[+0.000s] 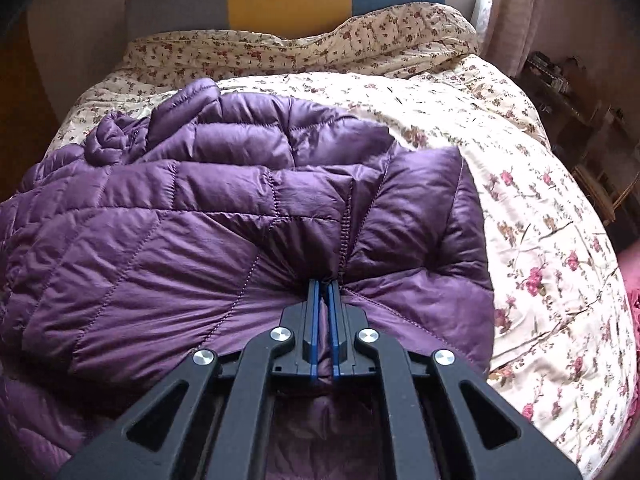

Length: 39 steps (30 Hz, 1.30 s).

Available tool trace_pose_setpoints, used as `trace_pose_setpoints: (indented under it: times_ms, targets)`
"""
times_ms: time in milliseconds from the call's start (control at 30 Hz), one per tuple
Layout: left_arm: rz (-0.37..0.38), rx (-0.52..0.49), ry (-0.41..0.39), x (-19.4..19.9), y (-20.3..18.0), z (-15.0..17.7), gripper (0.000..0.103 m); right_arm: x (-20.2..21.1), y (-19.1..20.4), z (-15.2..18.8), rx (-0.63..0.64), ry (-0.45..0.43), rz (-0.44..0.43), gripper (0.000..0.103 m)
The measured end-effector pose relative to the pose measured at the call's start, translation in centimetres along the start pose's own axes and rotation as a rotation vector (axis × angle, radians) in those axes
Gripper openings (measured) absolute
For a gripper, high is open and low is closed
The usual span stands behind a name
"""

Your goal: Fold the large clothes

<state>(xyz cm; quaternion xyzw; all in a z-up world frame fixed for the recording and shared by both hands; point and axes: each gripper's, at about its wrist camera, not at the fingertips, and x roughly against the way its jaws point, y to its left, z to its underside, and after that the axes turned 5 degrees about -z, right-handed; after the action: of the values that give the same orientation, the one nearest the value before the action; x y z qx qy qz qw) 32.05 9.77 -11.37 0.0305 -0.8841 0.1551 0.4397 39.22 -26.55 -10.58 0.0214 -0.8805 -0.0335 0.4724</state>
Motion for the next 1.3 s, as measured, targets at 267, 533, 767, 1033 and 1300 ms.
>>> trace_pose_setpoints:
  times_ms: [267, 533, 767, 1033, 1300]
  targets:
    - [-0.016, 0.0, -0.024, -0.2, 0.0, 0.8, 0.052, -0.2, -0.1, 0.5, 0.007, -0.031, 0.002, 0.004]
    - [-0.036, -0.036, -0.125, 4.1, -1.5, -0.6, 0.071, 3.3, 0.5, -0.5, 0.025, -0.097, 0.044, 0.053]
    - [-0.028, -0.099, -0.159, 3.8, -4.6, -3.0, 0.071, 5.5, 5.9, -2.4, 0.064, -0.183, -0.122, 0.067]
    - [-0.07, -0.171, -0.108, -0.5, -5.8, -3.7, 0.071, 0.5, 9.8, -2.9, 0.145, -0.117, -0.09, 0.075]
    - [-0.081, -0.166, -0.101, -3.5, -4.3, -1.7, 0.072, -2.7, 10.1, -1.4, 0.185, -0.122, -0.064, 0.078]
